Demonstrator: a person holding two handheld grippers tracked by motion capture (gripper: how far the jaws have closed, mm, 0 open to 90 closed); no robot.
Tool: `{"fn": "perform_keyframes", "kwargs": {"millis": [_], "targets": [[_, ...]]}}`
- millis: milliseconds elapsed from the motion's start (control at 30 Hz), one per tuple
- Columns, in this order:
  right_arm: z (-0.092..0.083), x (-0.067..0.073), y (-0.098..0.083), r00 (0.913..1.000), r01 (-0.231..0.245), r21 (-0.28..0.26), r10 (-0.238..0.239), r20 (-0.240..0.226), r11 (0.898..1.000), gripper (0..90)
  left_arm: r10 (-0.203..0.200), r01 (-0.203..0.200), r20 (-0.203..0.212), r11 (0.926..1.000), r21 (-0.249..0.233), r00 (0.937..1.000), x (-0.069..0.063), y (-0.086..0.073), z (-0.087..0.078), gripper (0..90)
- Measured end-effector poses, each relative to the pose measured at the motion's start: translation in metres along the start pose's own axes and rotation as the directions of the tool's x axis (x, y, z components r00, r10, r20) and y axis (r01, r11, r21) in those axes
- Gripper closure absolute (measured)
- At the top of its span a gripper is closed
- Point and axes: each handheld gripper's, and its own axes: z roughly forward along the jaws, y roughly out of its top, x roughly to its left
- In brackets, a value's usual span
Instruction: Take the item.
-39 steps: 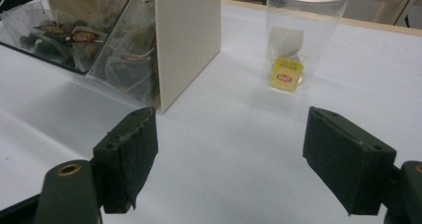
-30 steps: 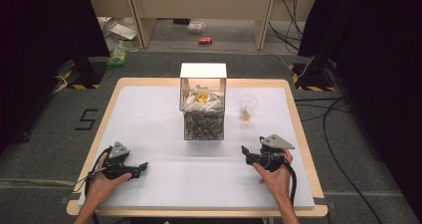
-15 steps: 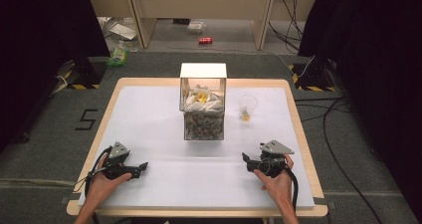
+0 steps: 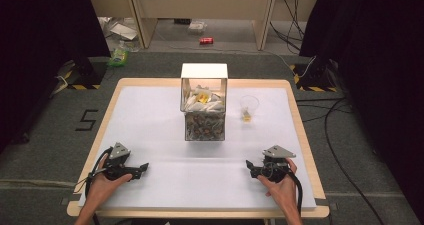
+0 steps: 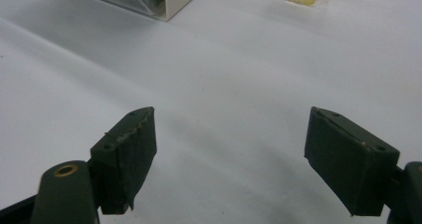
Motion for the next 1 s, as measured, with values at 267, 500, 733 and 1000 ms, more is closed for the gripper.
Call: {"fn": "perform_keyframes", "kwargs": {"millis": [267, 500, 733, 1000], "targets": [[-0.003, -0.001, -0.007, 1.0000, -0.001, 0.029, 0.001, 0.000, 1.000, 21.1, 0.000, 0.000, 0.000, 1.0000, 0.000, 1.0000, 0.000, 0.000, 0.000, 10.1], [-0.008, 0.000, -0.013, 0.9998, 0.016, 0.056, -0.016, 0.006, 0.998, 20.3, 0.000, 0.000, 0.000, 1.0000, 0.000, 1.0000, 0.000, 0.000, 0.000, 10.1], [-0.008, 0.003, -0.017, 0.9997, 0.024, 0.078, -0.025, 0.007, 0.997, 19.3, 0.000, 0.000, 0.000, 1.0000, 0.000, 1.0000, 0.000, 0.000, 0.000, 10.1], [-0.010, 0.004, -0.019, 0.9999, 0.015, 0.081, -0.015, 0.002, 0.997, 18.6, 0.001, -0.001, 0.000, 1.0000, 0.000, 1.0000, 0.000, 0.000, 0.000, 10.1]]}}
